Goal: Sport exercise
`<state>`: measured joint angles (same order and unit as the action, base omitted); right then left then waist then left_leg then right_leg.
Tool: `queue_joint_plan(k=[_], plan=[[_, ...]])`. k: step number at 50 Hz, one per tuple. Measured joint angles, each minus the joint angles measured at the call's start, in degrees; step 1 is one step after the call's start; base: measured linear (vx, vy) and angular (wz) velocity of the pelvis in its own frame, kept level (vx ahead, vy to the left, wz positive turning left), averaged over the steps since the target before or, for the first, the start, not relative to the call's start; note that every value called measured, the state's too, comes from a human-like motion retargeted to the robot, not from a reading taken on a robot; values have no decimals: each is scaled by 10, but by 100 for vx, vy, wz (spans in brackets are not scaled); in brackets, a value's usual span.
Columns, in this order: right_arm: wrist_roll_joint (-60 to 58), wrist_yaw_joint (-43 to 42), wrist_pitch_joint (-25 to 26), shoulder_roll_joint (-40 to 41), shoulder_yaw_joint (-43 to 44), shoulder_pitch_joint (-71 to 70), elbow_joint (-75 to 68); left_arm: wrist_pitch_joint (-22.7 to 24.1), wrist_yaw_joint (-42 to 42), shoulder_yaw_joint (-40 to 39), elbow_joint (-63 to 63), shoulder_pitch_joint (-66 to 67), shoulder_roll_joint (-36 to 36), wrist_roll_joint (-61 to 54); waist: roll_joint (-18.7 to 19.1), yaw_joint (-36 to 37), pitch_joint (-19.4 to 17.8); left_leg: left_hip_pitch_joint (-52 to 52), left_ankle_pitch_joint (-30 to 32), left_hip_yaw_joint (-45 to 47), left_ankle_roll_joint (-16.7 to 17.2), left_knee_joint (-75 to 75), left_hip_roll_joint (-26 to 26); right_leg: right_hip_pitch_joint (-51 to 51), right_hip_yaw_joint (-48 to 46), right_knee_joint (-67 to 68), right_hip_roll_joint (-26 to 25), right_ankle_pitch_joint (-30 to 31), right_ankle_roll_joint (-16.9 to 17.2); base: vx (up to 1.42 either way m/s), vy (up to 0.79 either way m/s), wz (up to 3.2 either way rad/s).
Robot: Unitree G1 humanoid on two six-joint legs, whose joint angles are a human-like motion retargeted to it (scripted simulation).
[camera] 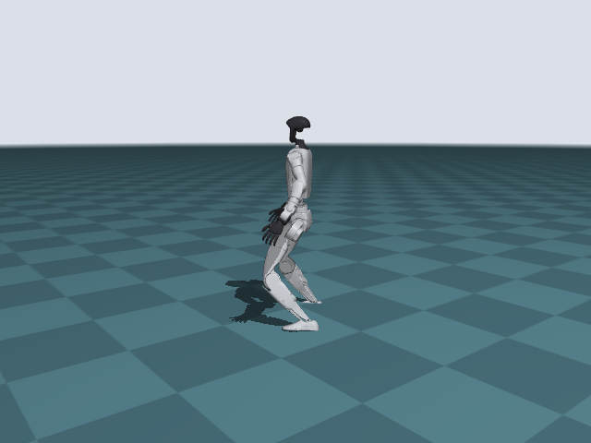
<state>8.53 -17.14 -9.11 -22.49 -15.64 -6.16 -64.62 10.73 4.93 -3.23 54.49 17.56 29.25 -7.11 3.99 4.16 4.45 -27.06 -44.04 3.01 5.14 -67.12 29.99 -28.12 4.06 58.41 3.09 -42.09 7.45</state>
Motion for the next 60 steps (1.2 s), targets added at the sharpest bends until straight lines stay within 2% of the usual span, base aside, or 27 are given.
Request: queue_joint_plan(k=[2, 4, 7, 10, 15, 20, 23, 25, 30, 35, 37, 40, 42, 50, 55, 60], plan=[[6, 12, 0, 4, -8, 12, -11, 5, -7, 28, -16, -15, -8, 4, 11, 3, 0, -4, -3, 16, -10, -25, 2, 7, -18, -16, -17, 10, -7, -5, -47, 2], [10, 21, -2, 8, -12, 28, -19, 10, -14, 59, -26, -32, -16, 11, 19, 5, 3, -1, -10, 32, -20, -47, -17, 13, -36, -30, -27, 20, -10, -5, -44, 18], [13, 33, -3, 13, -16, 58, -24, 20, -25, 109, -26, -60, -29, 30, 31, 3, 8, 19, -17, 56, -22, -68, -76, 22, -61, -51, -39, 34, -12, -3, -39, 25], [7, 41, -6, 18, -20, 88, -27, 29, -32, 157, -13, -84, -45, 57, 48, -5, 14, 57, -20, 78, -10, -61, -152, 37, -87, -72, -52, 44, -12, -2, -35, 26], [-1, 43, -13, 29, -31, 131, -39, 39, -37, 228, 26, -108, -82, 105, 87, -42, 18, 148, -11, 90, 8, 25, -257, 84, -126, -125, -85, 53, -13, 0, -28, 29], [6, 42, -26, 41, -41, 157, -59, 45, -49, 295, 70, -124, -121, 148, 105, -91, 16, 235, 1, 87, -6, 165, -319, 119, -154, -177, -102, 54, -16, 0, -23, 38], [13, 43, -31, 50, -47, 163, -68, 47, -56, 329, 87, -134, -137, 168, 96, -113, 17, 269, 8, 94, -23, 250, -345, 118, -161, -191, -96, 52, -14, -5, -20, 33], [15, 42, -32, 56, -52, 170, -71, 47, -58, 348, 89, -132, -145, 176, 91, -126, 5, 274, -4, 107, -29, 249, -340, 108, -167, -165, -94, 48, -13, -13, -19, 21], [26, 38, -37, 63, -65, 167, -67, 53, -48, 369, 80, -153, -143, 189, 59, -143, 29, 303, 27, 117, -55, 414, -383, 80, -159, -206, -82, 64, -2, -8, -14, 13], [30, 32, -44, 57, -72, 172, -52, 59, -31, 376, 62, -156, -136, 193, 27, -159, 6, 298, 14, 145, -57, 400, -382, 46, -143, -142, -73, 72, 12, -21, -13, -3], [36, 34, -40, 57, -78, 158, -35, 57, -26, 364, 51, -165, -116, 192, 13, -164, 38, 305, 73, 135, -69, 537, -415, 3, -122, -170, -74, 97, 22, -12, -8, 4], [38, 34, -43, 51, -80, 158, -23, 53, -19, 360, 54, -158, -111, 191, -14, -174, 26, 311, 95, 144, -65, 548, -426, -29, -71, -116, -71, 110, 45, -27, -12, 4], [40, 35, -44, 49, -82, 152, -12, 48, -14, 352, 63, -155, -102, 192, -31, -180, 21, 309, 109, 147, -67, 560, -434, -53, -36, -91, -67, 95, 54, -24, -10, -7], [56, 47, -42, 45, -79, 114, 18, 17, -16, 302, 128, -136, -75, 200, -82, -197, 23, 279, 158, 164, -77, 597, -457, -126, 19, 13, 11, 57, 60, -20, -11, -19], [54, 51, -43, 34, -67, 88, 29, 4, -37, 282, 164, -119, -65, 214, -97, -204, 27, 253, 160, 177, -85, 594, -459, -140, 25, 75, 121, 49, 60, -15, -11, -25], [44, 54, -43, 17, -46, 71, 48, 5, -64, 265, 175, -99, -58, 221, -110, -205, 30, 227, 148, 191, -90, 565, -452, -127, 14, 105, 262, 68, 67, -13, -11, -24]])
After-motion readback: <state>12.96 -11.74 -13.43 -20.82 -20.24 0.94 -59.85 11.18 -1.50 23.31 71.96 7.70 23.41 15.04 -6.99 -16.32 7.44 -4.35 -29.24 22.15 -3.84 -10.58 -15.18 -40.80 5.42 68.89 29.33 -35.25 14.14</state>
